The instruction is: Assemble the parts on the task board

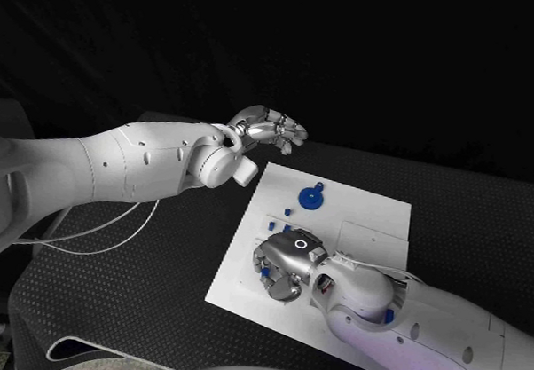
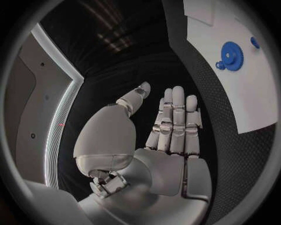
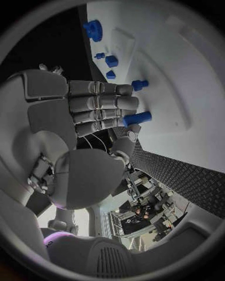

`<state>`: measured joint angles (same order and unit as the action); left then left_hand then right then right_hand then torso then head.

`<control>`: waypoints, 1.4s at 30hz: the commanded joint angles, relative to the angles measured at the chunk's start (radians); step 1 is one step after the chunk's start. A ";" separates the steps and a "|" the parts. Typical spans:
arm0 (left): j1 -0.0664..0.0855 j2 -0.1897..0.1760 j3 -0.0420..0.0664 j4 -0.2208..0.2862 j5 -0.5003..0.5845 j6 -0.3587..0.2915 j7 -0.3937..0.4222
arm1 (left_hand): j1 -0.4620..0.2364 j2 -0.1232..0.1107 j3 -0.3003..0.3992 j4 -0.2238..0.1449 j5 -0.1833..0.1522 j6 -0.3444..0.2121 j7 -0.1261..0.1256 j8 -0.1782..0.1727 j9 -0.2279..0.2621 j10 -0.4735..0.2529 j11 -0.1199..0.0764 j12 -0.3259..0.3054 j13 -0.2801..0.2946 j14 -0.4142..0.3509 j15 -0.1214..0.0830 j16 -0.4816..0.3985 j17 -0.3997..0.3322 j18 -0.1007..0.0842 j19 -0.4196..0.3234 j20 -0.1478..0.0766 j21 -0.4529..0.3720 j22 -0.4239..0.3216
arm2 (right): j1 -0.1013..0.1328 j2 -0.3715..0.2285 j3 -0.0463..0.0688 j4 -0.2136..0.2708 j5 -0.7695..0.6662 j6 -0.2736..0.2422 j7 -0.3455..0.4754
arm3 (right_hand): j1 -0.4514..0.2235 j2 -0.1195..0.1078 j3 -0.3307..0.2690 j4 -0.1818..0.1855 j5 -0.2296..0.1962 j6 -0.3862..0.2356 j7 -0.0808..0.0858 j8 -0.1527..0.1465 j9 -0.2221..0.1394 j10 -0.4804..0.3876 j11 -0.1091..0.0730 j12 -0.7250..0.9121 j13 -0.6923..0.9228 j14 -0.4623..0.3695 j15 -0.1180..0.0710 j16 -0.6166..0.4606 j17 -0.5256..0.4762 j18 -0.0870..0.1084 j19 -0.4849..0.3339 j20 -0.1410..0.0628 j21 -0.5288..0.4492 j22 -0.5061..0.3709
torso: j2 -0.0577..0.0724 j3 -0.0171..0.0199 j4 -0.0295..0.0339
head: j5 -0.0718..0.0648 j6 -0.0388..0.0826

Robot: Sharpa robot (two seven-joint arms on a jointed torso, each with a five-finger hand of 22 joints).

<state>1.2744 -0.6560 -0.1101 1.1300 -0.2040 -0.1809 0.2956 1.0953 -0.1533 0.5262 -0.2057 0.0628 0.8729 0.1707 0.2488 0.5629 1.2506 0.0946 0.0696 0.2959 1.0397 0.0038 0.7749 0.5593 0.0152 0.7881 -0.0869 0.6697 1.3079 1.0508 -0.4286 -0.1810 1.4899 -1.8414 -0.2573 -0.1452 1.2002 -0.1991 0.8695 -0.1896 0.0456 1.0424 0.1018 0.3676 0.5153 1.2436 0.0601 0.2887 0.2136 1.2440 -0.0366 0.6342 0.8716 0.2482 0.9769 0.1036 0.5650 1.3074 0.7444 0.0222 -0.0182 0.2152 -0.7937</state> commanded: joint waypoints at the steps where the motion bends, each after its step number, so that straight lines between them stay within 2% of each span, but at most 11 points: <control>1: 0.001 0.001 0.001 0.004 0.000 0.014 0.007 | -0.007 0.004 -0.002 0.007 0.005 -0.007 0.001 0.004 0.001 -0.004 0.000 0.000 -0.001 0.006 0.004 -0.006 0.001 0.018 0.008 -0.005 -0.004 0.002 | -0.009 -0.001 -0.009 -0.007 0.007 0.051 -0.009 | -0.007 -0.009 0.017 -0.014 0.003 -0.009 0.004 -0.006 0.000 -0.002 0.002 -0.007 -0.003 -0.001 -0.004 0.002 0.001 0.014 0.003 0.002 0.004 0.019 | 0.000 0.0001 0.0003 | -0.001 -0.001; 6: 0.001 0.000 0.001 0.003 0.000 0.013 0.007 | -0.008 0.004 -0.002 0.007 0.005 -0.008 0.001 0.004 0.001 -0.004 0.000 0.000 -0.001 0.006 0.004 -0.006 0.001 0.018 0.008 -0.004 -0.004 0.002 | -0.009 -0.003 -0.009 -0.009 0.012 0.043 -0.011 | -0.035 -0.041 -0.002 -0.025 0.006 -0.020 0.010 -0.016 -0.004 -0.014 0.009 -0.021 -0.006 -0.007 0.002 -0.003 -0.001 0.014 -0.005 0.006 0.004 0.021 | 0.000 0.0004 -0.0013 | -0.001 -0.001; 9: 0.001 -0.001 0.000 0.003 0.000 0.013 0.006 | -0.008 0.004 -0.002 0.008 0.005 -0.008 0.001 0.004 0.001 -0.004 0.000 0.000 -0.001 0.006 0.004 -0.007 0.001 0.018 0.008 -0.004 -0.004 0.002 | -0.009 -0.005 -0.009 -0.007 0.021 0.033 -0.012 | -0.061 -0.059 -0.029 -0.035 0.009 -0.035 0.017 -0.029 -0.010 -0.029 0.016 -0.035 -0.010 -0.016 0.008 -0.009 -0.004 0.014 -0.014 0.010 0.002 0.021 | 0.000 0.0009 0.0001 | -0.002 -0.001; 12: 0.001 -0.002 0.000 0.003 0.000 0.013 0.006 | -0.008 0.004 -0.002 0.008 0.005 -0.008 0.001 0.004 0.001 -0.004 0.000 0.000 -0.001 0.006 0.004 -0.007 0.002 0.018 0.008 -0.004 -0.004 0.003 | -0.009 -0.008 -0.009 -0.004 0.022 0.016 -0.016 | -0.083 -0.070 -0.069 -0.043 0.011 -0.060 0.029 -0.046 -0.020 -0.055 0.026 -0.055 -0.017 -0.023 0.016 -0.013 -0.006 0.014 -0.022 0.013 0.002 0.021 | 0.000 0.0009 0.0001 | -0.002 -0.001; 17: 0.001 -0.003 0.000 0.002 0.000 0.013 0.005 | -0.008 0.004 -0.002 0.008 0.005 -0.008 0.001 0.004 0.001 -0.004 0.000 0.000 -0.001 0.006 0.004 -0.007 0.002 0.018 0.008 -0.004 -0.005 0.003 | -0.009 -0.015 -0.009 -0.002 0.023 -0.003 -0.019 | -0.088 -0.087 -0.100 -0.050 0.010 -0.090 0.043 -0.067 -0.035 -0.088 0.038 -0.076 -0.030 -0.030 0.027 -0.014 -0.006 0.014 -0.031 0.015 0.001 0.020 | -0.001 0.0011 -0.0002 | -0.001 -0.001; 29: 0.001 -0.005 0.000 0.002 0.000 0.015 0.004 | -0.008 0.004 -0.002 0.008 0.005 -0.008 0.001 0.004 0.001 -0.005 0.000 0.000 -0.001 0.006 0.004 -0.008 0.002 0.018 0.008 -0.004 -0.005 0.003 | -0.008 -0.024 -0.009 -0.002 0.037 -0.050 -0.017 | -0.086 -0.095 -0.105 -0.049 0.007 -0.105 0.050 -0.077 -0.044 -0.103 0.044 -0.084 -0.038 -0.037 0.032 -0.016 -0.006 0.014 -0.036 0.018 -0.002 0.019 | 0.000 0.0010 0.0006 | -0.004 0.000; 33: 0.001 -0.006 0.000 0.000 0.000 0.016 0.003 | -0.008 0.004 -0.002 0.008 0.005 -0.009 0.001 0.004 0.001 -0.005 0.000 0.000 -0.001 0.006 0.004 -0.008 0.003 0.018 0.008 -0.004 -0.005 0.004 | -0.006 -0.047 -0.008 0.018 0.069 -0.070 -0.005 | -0.097 -0.098 -0.125 -0.060 0.006 -0.121 0.057 -0.085 -0.052 -0.120 0.051 -0.092 -0.046 -0.044 0.037 -0.016 -0.006 0.014 -0.044 0.021 -0.003 0.021 | 0.000 0.0009 0.0010 | -0.005 0.001; 36: 0.001 -0.006 0.000 -0.003 0.000 0.016 0.003 | -0.008 0.003 -0.002 0.008 0.005 -0.009 0.001 0.004 0.001 -0.005 0.000 0.000 -0.001 0.006 0.004 -0.008 0.003 0.018 0.008 -0.004 -0.006 0.004 | 0.005 -0.069 -0.007 0.041 0.101 -0.087 0.006 | -0.112 -0.099 -0.155 -0.075 0.008 -0.146 0.068 -0.098 -0.060 -0.147 0.059 -0.100 -0.056 -0.051 0.045 -0.017 -0.005 0.014 -0.051 0.023 -0.004 0.021 | -0.001 0.0003 0.0009 | -0.008 0.003; 39: 0.001 -0.007 0.000 -0.007 0.000 0.015 0.003 | -0.008 0.003 -0.002 0.008 0.005 -0.009 0.001 0.004 0.001 -0.005 0.000 0.000 -0.001 0.006 0.004 -0.008 0.003 0.018 0.008 -0.004 -0.006 0.004 | 0.023 -0.104 0.000 0.074 0.165 -0.099 0.028 | -0.127 -0.099 -0.184 -0.083 0.009 -0.156 0.072 -0.101 -0.063 -0.160 0.063 -0.095 -0.062 -0.053 0.048 -0.015 -0.004 0.014 -0.053 0.025 -0.004 0.021 | -0.001 0.0008 -0.0001 | -0.013 0.008; 42: 0.001 -0.009 0.000 -0.009 0.000 0.015 0.003 | -0.008 0.003 -0.002 0.008 0.005 -0.009 0.001 0.004 0.001 -0.005 0.000 0.000 -0.001 0.006 0.004 -0.009 0.003 0.018 0.008 -0.004 -0.006 0.004 | 0.051 -0.143 0.016 0.104 0.257 -0.099 0.058 | -0.177 -0.098 -0.247 -0.080 0.010 -0.169 0.080 -0.105 -0.067 -0.170 0.067 -0.089 -0.067 -0.048 0.052 -0.009 -0.001 0.014 -0.048 0.025 0.002 0.022 | -0.001 0.0006 -0.0011 | -0.019 0.015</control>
<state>1.2744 -0.6650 -0.1105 1.1207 -0.2040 -0.1790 0.2927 1.0954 -0.1533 0.5235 -0.2031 0.0628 0.8733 0.1712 0.2488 0.5629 1.2507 0.0945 0.0696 0.2959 1.0397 0.0038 0.7711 0.5607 0.0151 0.7881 -0.0869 0.6697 1.3074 1.0943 -0.5632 -0.1666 1.5836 -1.7030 -0.3334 -0.1342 1.0300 -0.2974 0.6304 -0.2698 0.0544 0.8797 0.1822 0.2666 0.4490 1.0807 0.1270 0.1944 0.1477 1.1945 0.0077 0.6216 0.8690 0.2452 0.9302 0.1283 0.5663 1.3084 0.7439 0.0231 -0.0177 0.2006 -0.7842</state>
